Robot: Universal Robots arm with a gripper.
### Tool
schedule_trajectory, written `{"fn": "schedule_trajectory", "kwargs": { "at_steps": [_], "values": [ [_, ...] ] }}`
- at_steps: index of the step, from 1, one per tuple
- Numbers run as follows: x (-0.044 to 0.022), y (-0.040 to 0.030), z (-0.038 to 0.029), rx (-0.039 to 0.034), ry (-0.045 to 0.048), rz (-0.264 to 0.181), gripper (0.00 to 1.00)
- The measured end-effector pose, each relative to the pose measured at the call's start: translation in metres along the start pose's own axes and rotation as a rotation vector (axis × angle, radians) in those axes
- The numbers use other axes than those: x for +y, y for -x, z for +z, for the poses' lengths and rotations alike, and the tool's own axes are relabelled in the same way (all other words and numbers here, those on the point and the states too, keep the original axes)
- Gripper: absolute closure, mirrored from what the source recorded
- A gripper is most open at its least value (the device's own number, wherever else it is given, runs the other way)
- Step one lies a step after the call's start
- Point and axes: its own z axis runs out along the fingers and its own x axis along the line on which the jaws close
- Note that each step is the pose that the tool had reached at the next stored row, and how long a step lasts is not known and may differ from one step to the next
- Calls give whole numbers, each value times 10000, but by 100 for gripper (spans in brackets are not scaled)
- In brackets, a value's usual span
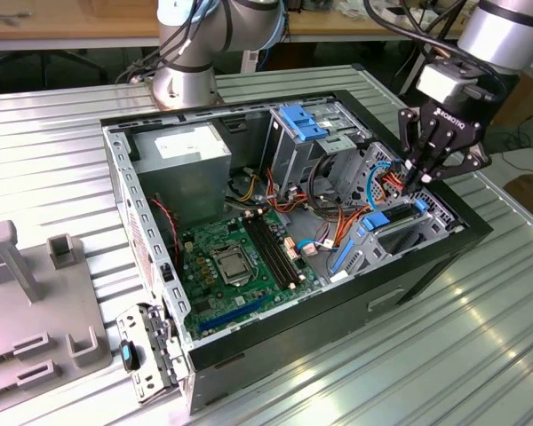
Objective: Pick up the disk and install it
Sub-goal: 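Insert the first disk wire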
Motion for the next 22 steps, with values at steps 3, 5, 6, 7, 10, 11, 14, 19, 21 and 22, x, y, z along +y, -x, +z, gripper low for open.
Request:
{"fn": "schedule_trajectory", "kwargs": {
  "at_steps": [3,5,6,7,10,11,14,19,21,22],
  "values": [
    [4,-43,39,-1,2,17,83],
    [15,-48,65,-4,4,40,83],
    [17,-47,72,-4,9,84,83],
    [17,-46,86,-13,30,302,83],
    [16,-46,99,-24,56,565,83],
    [17,-51,100,-23,58,585,83],
    [42,-75,105,-26,59,587,83],
    [60,-98,109,-46,59,594,83],
    [61,-99,111,-54,62,637,83],
    [60,-100,113,-56,65,665,83]
  ]
}}
